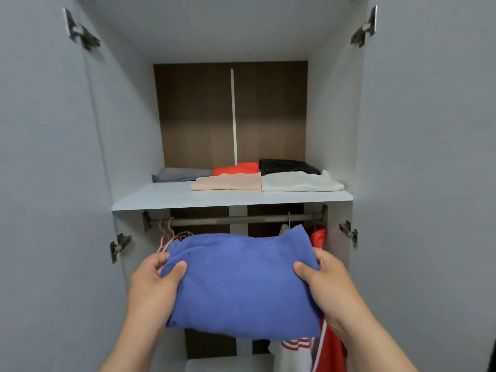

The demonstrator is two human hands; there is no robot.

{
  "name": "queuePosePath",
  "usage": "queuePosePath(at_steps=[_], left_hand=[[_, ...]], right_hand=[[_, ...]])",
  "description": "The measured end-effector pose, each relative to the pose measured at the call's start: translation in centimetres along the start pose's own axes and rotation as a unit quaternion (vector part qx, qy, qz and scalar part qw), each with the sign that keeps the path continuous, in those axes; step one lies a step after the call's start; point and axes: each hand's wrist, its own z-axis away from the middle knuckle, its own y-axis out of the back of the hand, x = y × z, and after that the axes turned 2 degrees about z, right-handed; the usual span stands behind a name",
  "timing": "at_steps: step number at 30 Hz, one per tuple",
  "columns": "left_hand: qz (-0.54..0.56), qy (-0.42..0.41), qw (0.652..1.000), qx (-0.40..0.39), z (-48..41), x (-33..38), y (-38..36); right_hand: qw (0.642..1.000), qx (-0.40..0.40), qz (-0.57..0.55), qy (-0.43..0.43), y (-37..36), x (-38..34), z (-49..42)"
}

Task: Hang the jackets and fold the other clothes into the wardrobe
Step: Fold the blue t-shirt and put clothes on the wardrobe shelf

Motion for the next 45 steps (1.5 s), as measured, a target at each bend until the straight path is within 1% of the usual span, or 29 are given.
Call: queuePosePath(at_steps=[3,8,11,15,17,19,23,27,30,33,35,37,41,42,43,45], left_hand=[[-0.010,-0.027,0.999,0.027,-3.0,1.0,0.0],[-0.028,-0.058,0.997,0.046,-9.4,1.6,1.1],[-0.035,-0.070,0.995,0.054,-14.1,1.2,1.9],[-0.050,-0.109,0.988,0.096,-21.5,0.9,2.4],[-0.038,-0.116,0.986,0.110,-25.4,0.7,2.6],[-0.045,-0.117,0.985,0.116,-29.2,0.2,2.5],[-0.065,-0.112,0.985,0.109,-34.5,-0.9,2.1],[-0.109,-0.139,0.976,0.131,-38.0,-1.4,1.9],[-0.147,-0.164,0.963,0.156,-40.2,-1.4,1.5],[-0.188,-0.176,0.953,0.158,-42.8,-1.1,0.6],[-0.216,-0.189,0.943,0.168,-44.6,-0.8,-0.1],[-0.252,-0.189,0.934,0.170,-46.4,-0.6,-1.0],[-0.325,-0.198,0.914,0.143,-49.5,-0.3,-2.7],[-0.358,-0.194,0.903,0.136,-50.1,-0.5,-3.0],[-0.411,-0.190,0.882,0.128,-50.8,-0.8,-3.3],[-0.536,-0.178,0.819,0.099,-51.4,-1.5,-3.7]], right_hand=[[0.999,-0.030,0.009,0.020,-1.6,-1.4,-3.5],[0.995,-0.065,0.028,0.065,-5.3,-4.2,-9.2],[0.991,-0.072,0.065,0.096,-8.1,-6.1,-12.8],[0.982,-0.062,0.104,0.145,-12.5,-9.1,-18.3],[0.977,-0.063,0.118,0.165,-15.0,-10.5,-21.3],[0.977,-0.066,0.120,0.162,-17.3,-11.7,-24.3],[0.985,-0.073,0.101,0.119,-20.9,-12.3,-29.6],[0.988,-0.089,0.087,0.086,-23.0,-11.7,-33.7],[0.980,-0.101,0.128,0.109,-24.4,-11.6,-36.5],[0.972,-0.113,0.166,0.126,-26.3,-12.2,-39.2],[0.970,-0.119,0.173,0.120,-27.4,-12.5,-40.8],[0.973,-0.133,0.164,0.096,-28.6,-12.6,-42.6],[0.978,-0.150,0.135,0.055,-30.3,-12.9,-45.8],[0.980,-0.150,0.121,0.046,-30.7,-12.7,-46.4],[0.981,-0.153,0.111,0.039,-31.2,-12.5,-47.0],[0.980,-0.162,0.115,0.018,-32.2,-11.6,-47.8]])
